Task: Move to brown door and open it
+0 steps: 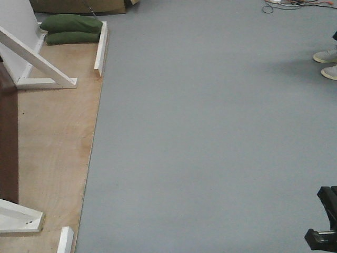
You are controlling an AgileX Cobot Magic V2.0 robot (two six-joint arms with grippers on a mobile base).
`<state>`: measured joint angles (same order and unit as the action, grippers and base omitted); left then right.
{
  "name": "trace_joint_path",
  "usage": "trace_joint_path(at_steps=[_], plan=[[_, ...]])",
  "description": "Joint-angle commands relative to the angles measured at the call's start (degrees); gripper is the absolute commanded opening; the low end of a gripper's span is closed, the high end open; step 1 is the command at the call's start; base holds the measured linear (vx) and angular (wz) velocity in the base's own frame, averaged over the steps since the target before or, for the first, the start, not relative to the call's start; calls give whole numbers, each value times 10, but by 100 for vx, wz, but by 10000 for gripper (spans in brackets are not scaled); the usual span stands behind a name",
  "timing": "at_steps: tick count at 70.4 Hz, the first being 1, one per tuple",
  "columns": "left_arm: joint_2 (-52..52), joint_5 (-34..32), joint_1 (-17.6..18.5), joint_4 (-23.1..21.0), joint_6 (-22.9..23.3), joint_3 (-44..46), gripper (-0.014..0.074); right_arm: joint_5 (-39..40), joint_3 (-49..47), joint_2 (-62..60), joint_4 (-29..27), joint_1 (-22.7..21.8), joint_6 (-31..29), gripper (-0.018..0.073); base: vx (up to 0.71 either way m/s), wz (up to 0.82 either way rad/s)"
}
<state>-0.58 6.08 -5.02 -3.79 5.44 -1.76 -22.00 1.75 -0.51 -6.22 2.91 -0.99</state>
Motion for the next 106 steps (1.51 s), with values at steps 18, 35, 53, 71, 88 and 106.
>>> trace_joint_path(at_steps=[18, 35, 53, 71, 88, 106], plan=[[-15, -45, 2, 3, 4, -10, 17, 46, 1, -9, 3, -1, -6, 0, 30, 23], [-15, -45, 2, 3, 4, -10, 17, 46, 1, -9, 3, -1, -6, 0, 33, 19], [-15, -45, 2, 3, 4, -10, 17, 46, 1, -9, 3, -1, -6, 0, 37, 8], [-15, -45, 2, 3, 4, -10, 17, 46, 1, -9, 3, -1, -6, 0, 39, -4], [-15, -45, 2, 3, 4, -10, 17, 46, 1, -9, 3, -1, -6, 0, 34, -8], [-15, -45, 2, 3, 4, -10, 17, 46, 1, -9, 3, -1, -6, 0, 28, -3]])
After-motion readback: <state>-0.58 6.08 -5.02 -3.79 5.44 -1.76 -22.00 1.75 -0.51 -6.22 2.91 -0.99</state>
